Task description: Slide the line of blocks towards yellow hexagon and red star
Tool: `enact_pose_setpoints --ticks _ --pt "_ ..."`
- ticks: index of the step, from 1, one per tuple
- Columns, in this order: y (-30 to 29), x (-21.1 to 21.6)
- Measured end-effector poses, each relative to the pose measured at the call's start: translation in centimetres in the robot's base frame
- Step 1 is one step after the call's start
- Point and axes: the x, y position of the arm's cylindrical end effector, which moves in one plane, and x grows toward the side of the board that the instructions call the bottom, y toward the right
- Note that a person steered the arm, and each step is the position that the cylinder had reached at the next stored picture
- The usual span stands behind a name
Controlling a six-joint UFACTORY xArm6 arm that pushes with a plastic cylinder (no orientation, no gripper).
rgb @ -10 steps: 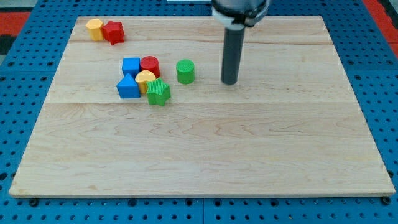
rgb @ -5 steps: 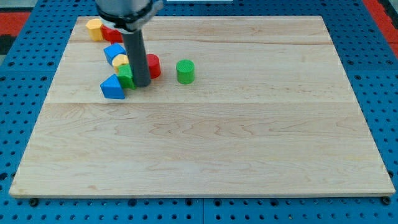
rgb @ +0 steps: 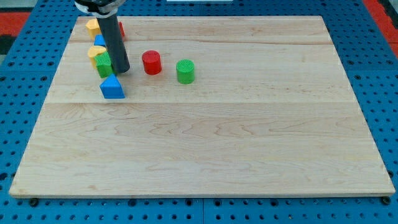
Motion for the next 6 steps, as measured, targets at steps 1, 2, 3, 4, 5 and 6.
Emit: enact_pose_setpoints --ticks 1,2,3,4,5,6 --pt "-1.0 0.0" --pt "-1.9 0.0" --pt "-2.8 0.0" --pt "-3.1 0.0" --pt "-2.5 1.1" --pt "-1.6 4.0"
